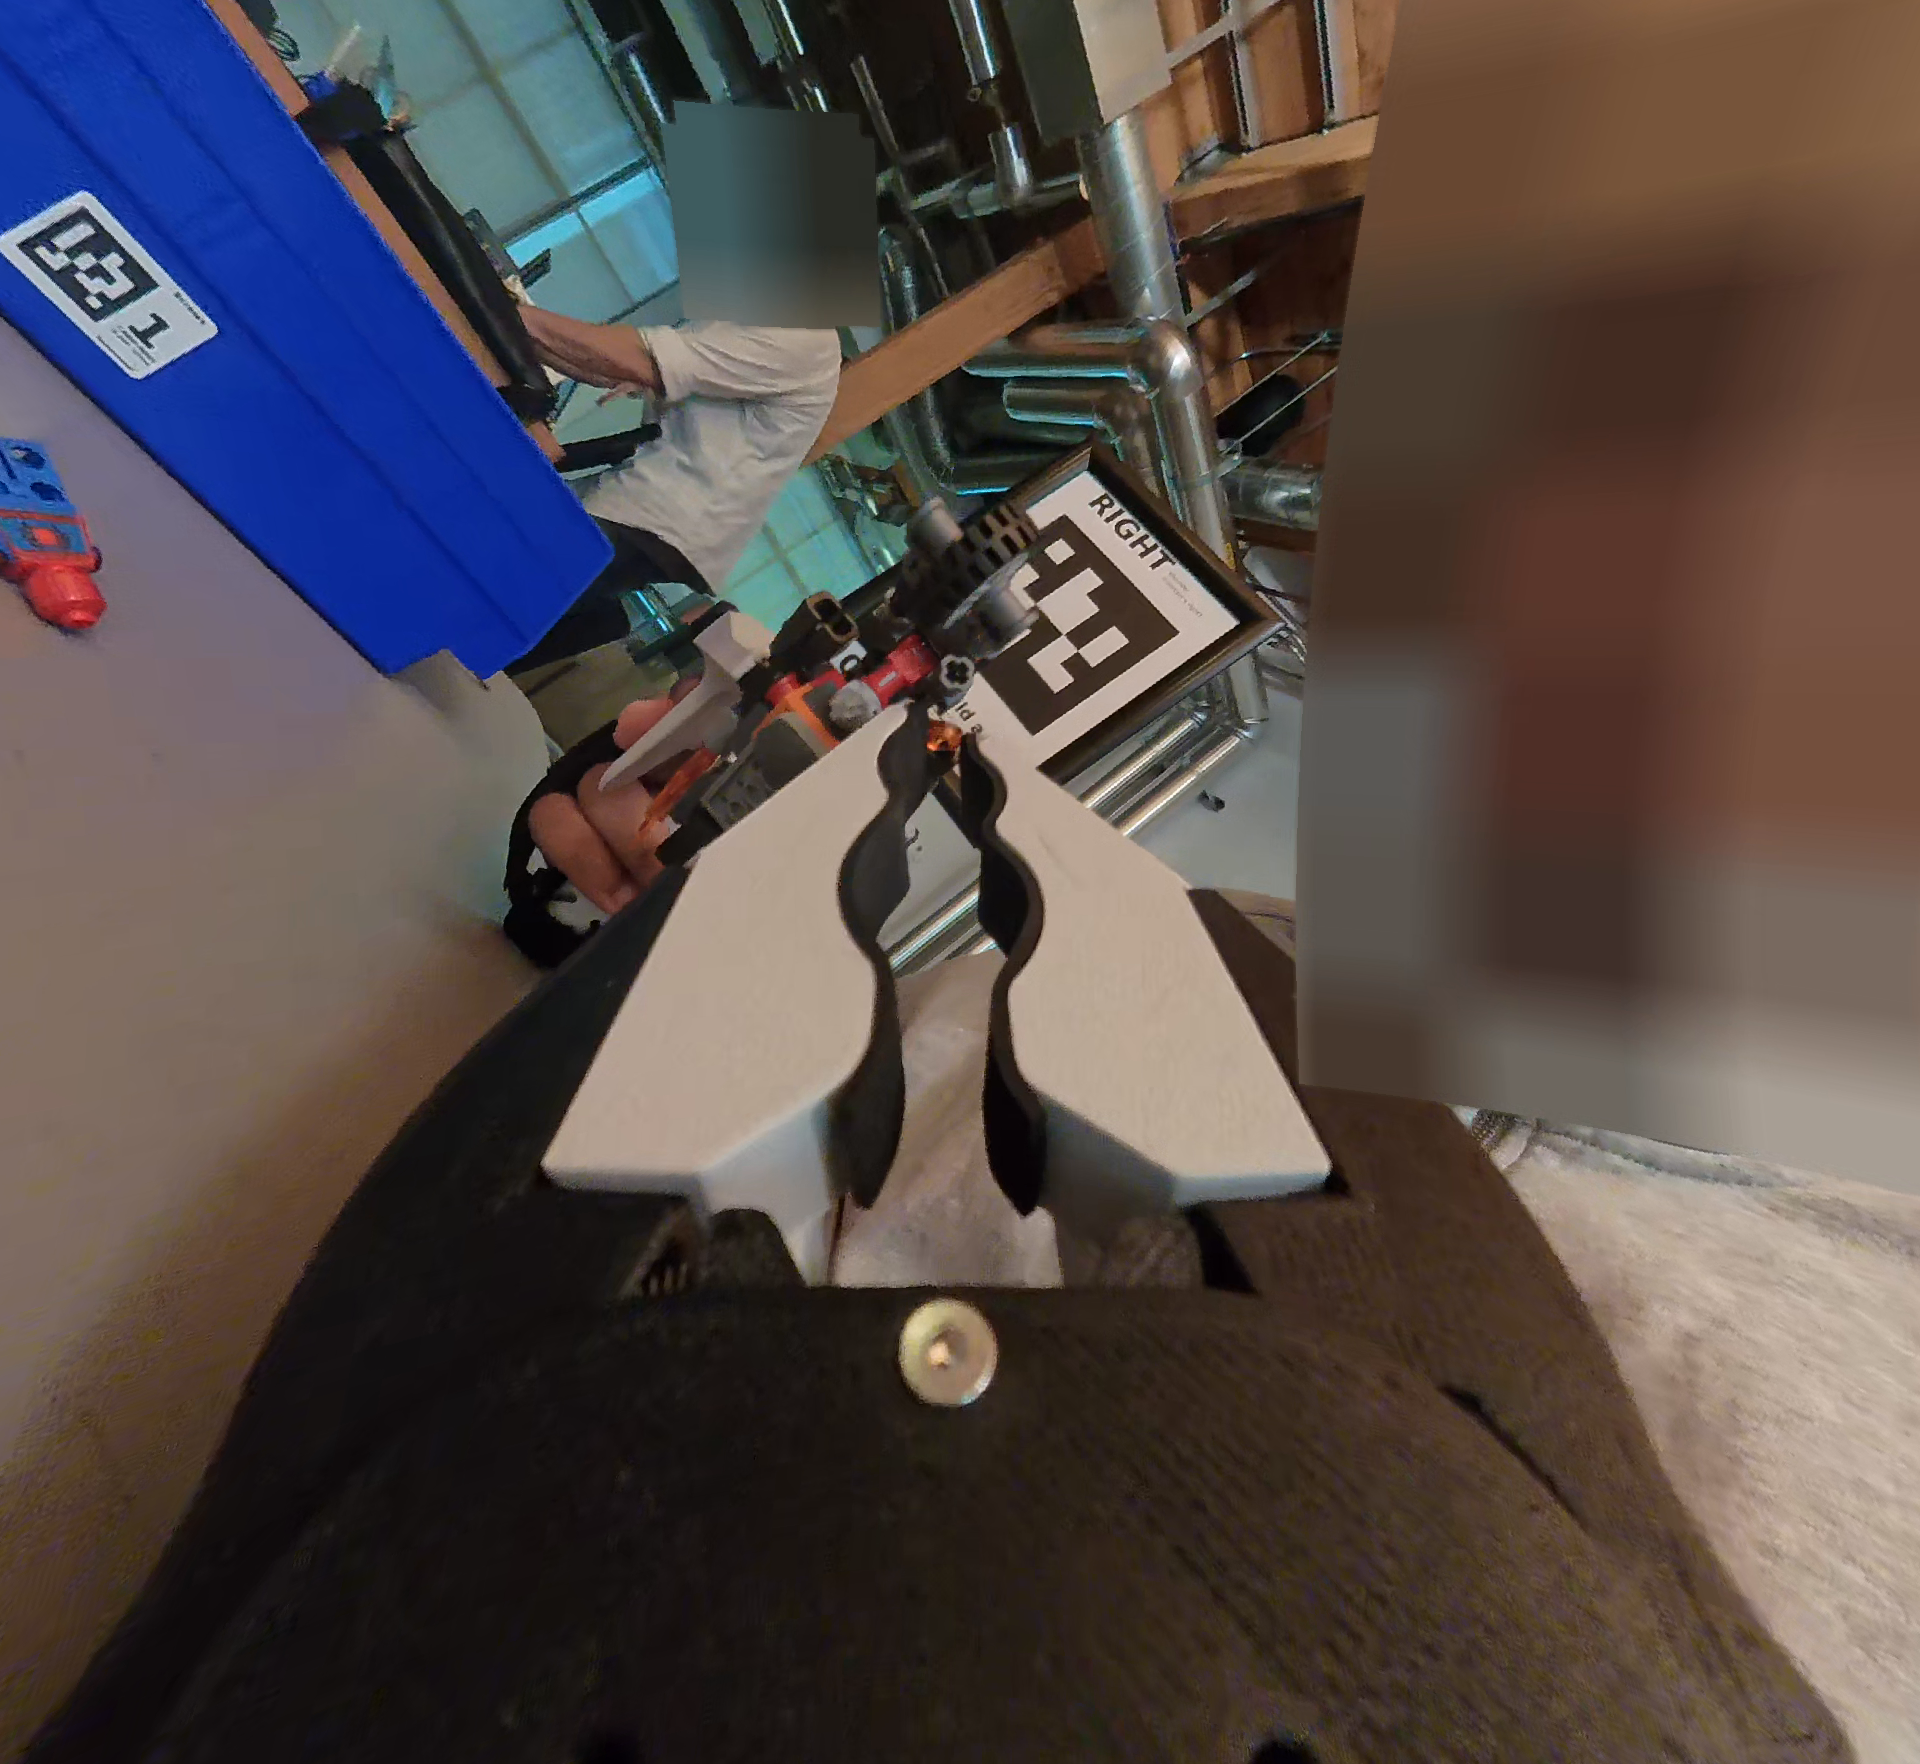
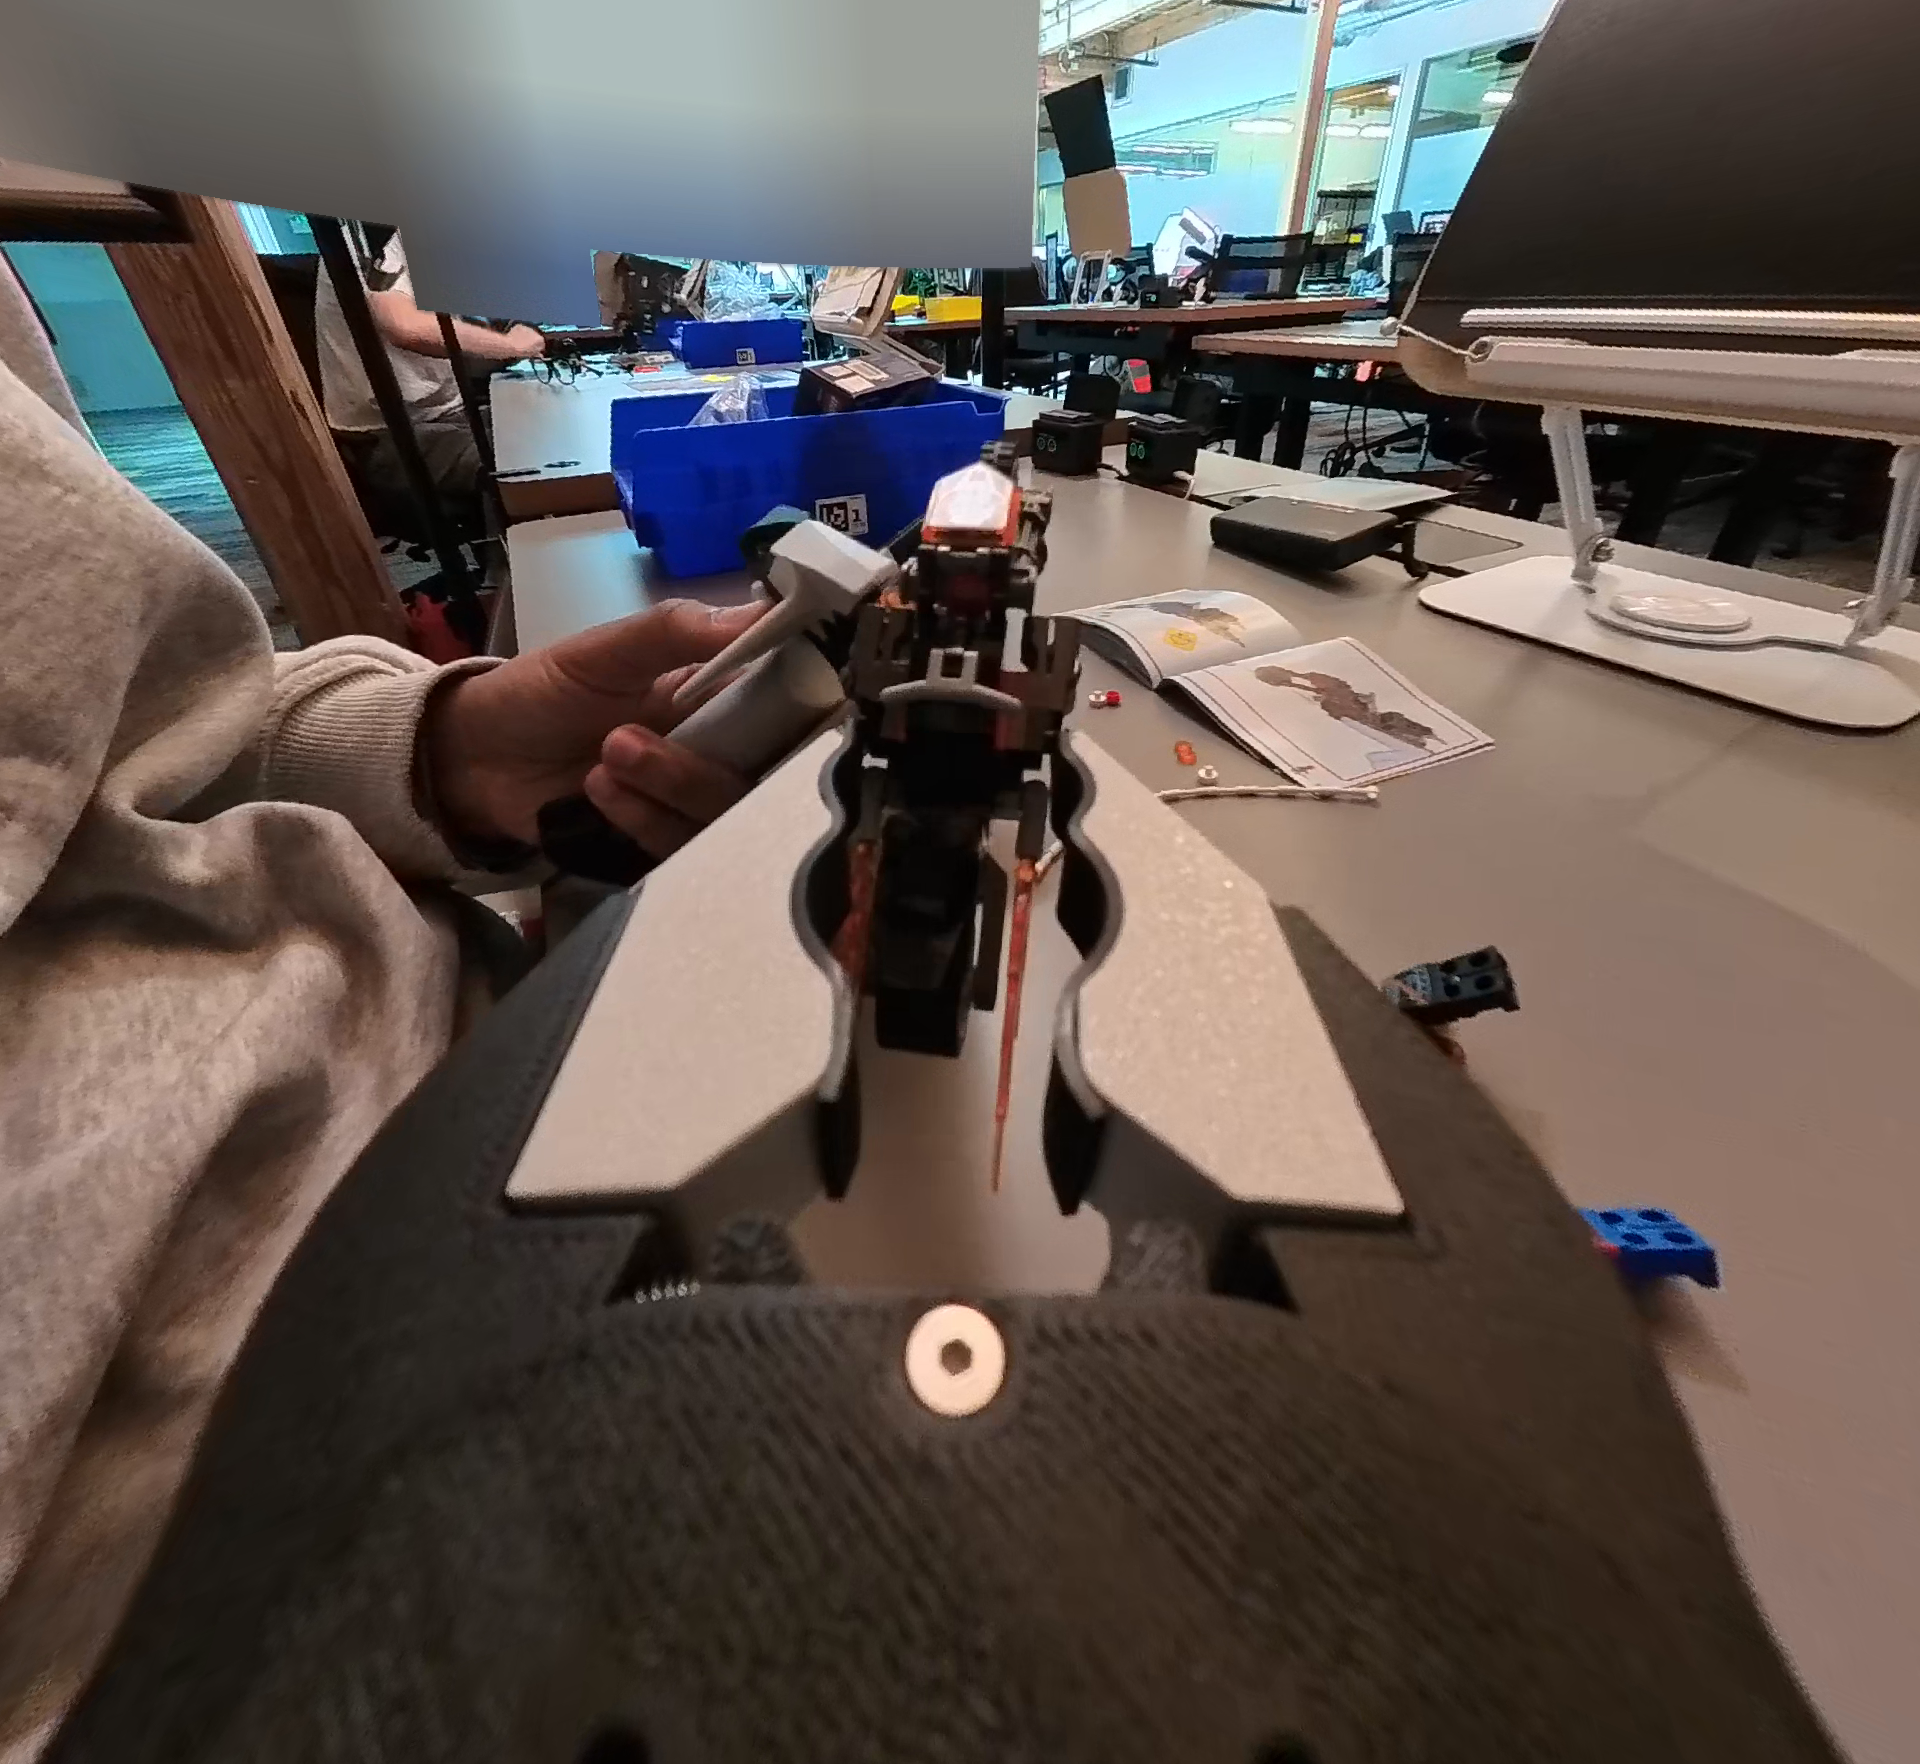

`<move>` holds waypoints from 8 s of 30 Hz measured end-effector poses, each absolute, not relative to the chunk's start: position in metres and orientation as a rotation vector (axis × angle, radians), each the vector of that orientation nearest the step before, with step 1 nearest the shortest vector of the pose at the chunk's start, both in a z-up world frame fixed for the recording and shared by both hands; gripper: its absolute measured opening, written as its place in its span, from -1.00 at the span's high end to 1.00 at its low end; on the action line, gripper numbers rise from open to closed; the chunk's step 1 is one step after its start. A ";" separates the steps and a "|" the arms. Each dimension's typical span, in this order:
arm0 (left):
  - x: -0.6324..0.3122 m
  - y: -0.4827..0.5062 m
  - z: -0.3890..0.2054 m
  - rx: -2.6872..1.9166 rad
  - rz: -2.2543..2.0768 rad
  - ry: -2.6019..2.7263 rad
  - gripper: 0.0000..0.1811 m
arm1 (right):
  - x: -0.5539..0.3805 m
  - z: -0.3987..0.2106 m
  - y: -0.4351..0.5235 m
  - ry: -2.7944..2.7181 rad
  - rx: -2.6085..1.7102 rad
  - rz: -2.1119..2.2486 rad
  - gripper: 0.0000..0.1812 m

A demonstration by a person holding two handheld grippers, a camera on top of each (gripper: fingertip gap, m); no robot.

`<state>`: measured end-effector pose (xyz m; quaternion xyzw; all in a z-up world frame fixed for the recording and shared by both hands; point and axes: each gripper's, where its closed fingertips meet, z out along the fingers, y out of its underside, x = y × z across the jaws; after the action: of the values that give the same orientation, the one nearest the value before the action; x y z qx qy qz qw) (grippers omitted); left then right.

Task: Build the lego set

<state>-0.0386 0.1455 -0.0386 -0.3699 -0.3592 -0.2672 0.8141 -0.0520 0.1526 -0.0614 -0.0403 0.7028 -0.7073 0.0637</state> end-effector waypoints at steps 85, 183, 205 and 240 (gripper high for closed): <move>-0.027 0.153 -0.059 -1.067 -0.510 -0.811 0.99 | -0.037 -0.087 0.156 2.161 -0.083 -1.747 0.62; 0.001 0.077 -0.157 -1.747 0.185 -1.303 0.80 | -0.075 -0.136 0.140 2.784 0.081 -1.637 0.36; -0.012 0.052 -0.161 -1.784 0.339 -1.385 0.96 | -0.084 -0.134 0.143 2.782 0.136 -1.657 0.35; -0.063 0.008 -0.164 -1.591 0.241 -1.527 0.75 | -0.108 -0.058 0.145 2.155 0.189 -2.249 0.55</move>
<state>-0.0627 0.0082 -0.1637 -0.6423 -0.6161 0.0974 0.4454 -0.1084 0.1454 -0.0581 0.0605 0.6905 -0.7207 0.0106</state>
